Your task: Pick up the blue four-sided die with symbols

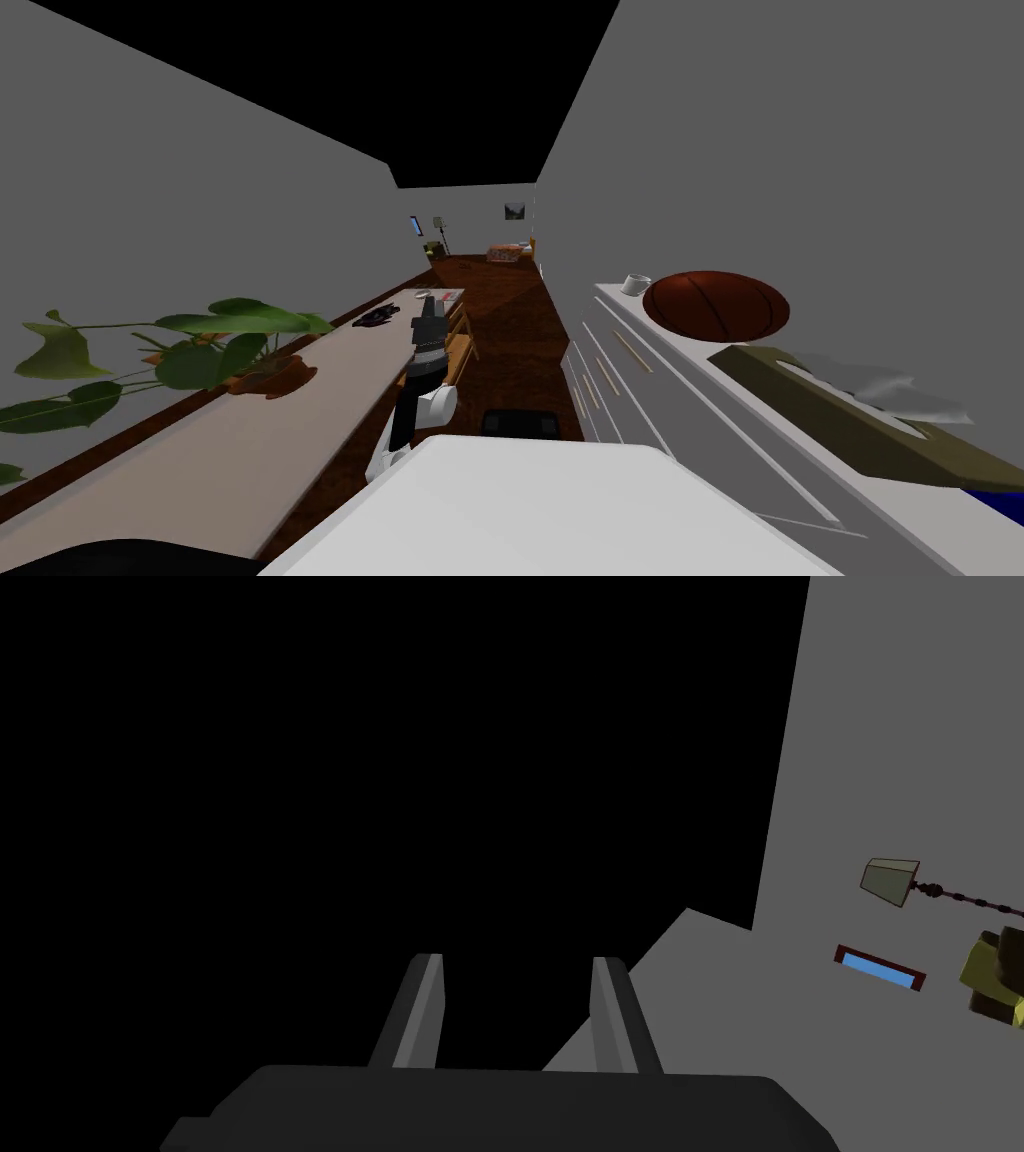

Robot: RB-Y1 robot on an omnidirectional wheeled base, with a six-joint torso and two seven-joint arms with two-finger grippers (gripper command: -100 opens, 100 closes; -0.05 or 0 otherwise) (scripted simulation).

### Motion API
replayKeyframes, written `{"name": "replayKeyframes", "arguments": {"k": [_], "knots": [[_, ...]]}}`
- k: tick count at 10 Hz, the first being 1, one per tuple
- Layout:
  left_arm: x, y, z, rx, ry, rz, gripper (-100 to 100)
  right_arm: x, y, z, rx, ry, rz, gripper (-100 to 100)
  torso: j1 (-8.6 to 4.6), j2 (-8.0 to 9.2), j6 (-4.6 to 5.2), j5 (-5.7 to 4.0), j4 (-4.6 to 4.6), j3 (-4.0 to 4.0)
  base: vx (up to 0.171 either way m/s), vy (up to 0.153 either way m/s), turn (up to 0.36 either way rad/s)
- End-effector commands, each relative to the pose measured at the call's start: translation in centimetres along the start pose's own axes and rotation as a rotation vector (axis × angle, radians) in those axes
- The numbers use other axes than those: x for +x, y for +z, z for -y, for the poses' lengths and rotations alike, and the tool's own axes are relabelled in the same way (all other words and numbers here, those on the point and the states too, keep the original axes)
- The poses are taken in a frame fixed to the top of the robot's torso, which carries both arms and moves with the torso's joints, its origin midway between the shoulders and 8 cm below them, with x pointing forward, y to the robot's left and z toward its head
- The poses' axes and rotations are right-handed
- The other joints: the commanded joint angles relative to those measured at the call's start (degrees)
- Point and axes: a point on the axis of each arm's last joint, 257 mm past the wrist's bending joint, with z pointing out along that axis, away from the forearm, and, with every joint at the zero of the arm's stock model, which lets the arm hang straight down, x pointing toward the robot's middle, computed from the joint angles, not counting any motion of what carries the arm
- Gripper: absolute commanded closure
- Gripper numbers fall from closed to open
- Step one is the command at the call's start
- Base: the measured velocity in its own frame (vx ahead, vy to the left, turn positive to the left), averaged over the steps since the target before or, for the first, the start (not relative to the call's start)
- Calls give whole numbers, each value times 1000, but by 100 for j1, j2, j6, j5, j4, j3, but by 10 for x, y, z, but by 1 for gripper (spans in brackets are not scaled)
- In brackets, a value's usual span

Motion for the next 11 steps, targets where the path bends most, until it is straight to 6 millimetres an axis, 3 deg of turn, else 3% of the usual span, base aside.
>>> {"name": "replayKeyframes", "arguments": {"k": [1,3,4,6,7,11], "knots": [[0,0,0,0,0,0,0,20,-1,1,9,73,6,-100,0,0,0,0,0,0,-149,22,402],[0,0,0,0,0,0,0,24,-3,3,17,75,2,-100,1,-5,0,0,-1,-3,-86,29,132],[0,0,0,0,0,0,0,45,-7,1,27,139,2,-100,-4,-24,5,-1,-5,-13,-85,53,333],[0,0,0,0,0,0,0,42,-7,1,28,129,1,-100,7,-18,-2,2,-5,-11,-75,38,166],[0,0,0,0,0,0,0,42,-7,1,28,131,2,100,-4,-32,3,0,-7,-18,-7,2,-6],[0,0,0,0,0,0,0,42,-8,2,32,129,0,100,-1,-50,4,-11,-13,-30,-1,-2,1]]}}
